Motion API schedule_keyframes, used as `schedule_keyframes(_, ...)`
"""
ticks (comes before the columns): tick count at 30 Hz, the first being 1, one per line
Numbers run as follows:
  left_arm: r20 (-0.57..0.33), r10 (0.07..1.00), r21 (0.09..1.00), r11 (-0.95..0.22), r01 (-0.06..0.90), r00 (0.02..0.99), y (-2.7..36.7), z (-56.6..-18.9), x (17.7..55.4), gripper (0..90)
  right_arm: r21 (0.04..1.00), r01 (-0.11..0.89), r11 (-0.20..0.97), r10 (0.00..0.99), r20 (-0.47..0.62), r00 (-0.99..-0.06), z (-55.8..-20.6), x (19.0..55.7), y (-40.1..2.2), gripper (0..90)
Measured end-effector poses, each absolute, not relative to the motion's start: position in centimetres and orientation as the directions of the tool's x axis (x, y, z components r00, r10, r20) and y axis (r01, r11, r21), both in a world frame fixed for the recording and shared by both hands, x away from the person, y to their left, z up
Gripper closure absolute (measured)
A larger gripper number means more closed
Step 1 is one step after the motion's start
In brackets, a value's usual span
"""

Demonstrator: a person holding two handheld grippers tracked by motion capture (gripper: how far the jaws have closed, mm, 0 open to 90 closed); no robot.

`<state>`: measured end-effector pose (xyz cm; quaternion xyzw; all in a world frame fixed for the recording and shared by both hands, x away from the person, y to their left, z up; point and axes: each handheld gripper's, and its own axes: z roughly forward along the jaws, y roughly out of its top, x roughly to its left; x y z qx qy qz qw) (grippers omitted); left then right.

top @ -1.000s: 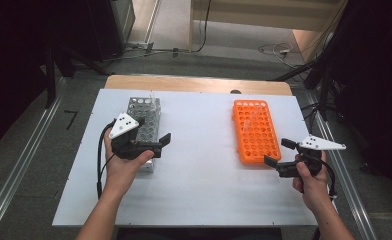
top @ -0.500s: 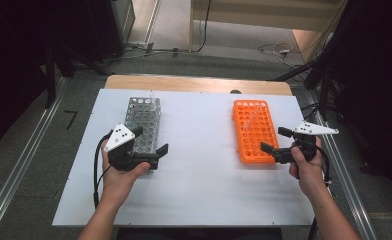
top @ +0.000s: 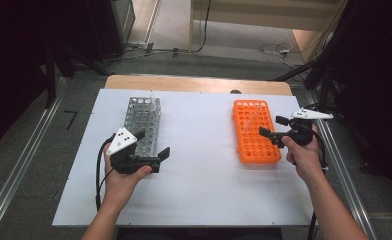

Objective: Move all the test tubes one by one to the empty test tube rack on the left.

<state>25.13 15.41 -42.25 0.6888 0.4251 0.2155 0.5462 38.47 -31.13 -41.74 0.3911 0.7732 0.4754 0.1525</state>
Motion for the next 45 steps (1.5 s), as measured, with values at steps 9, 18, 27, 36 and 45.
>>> schedule_keyframes(9, -0.17, 0.815, 0.935, -0.043, 0.351, 0.554, 15.2, -42.3, 25.1, 0.0, 0.821, 0.515, 0.247, 0.809, 0.118, -0.576, -42.4, 41.2, -30.0, 38.6)
schedule_keyframes(18, -0.179, 0.814, 0.935, -0.033, 0.353, 0.552, 15.5, -42.3, 25.2, 0.1, 0.776, 0.586, 0.235, 0.836, 0.146, -0.528, -43.7, 43.9, -29.6, 58.1)
schedule_keyframes(27, -0.182, 0.81, 0.934, -0.037, 0.357, 0.558, 15.4, -42.4, 25.3, 0.6, 0.752, 0.599, 0.276, 0.835, 0.121, -0.537, -44.5, 45.0, -28.8, 63.0)
schedule_keyframes(36, -0.179, 0.809, 0.932, -0.042, 0.36, 0.56, 15.3, -42.4, 25.3, 0.7, 0.744, 0.605, 0.285, 0.843, 0.105, -0.527, -45.0, 45.6, -28.3, 67.7)
schedule_keyframes(45, -0.179, 0.806, 0.931, -0.046, 0.361, 0.565, 15.0, -42.4, 25.3, 1.3, 0.728, 0.6, 0.332, 0.85, 0.044, -0.524, -45.0, 45.9, -27.5, 72.7)
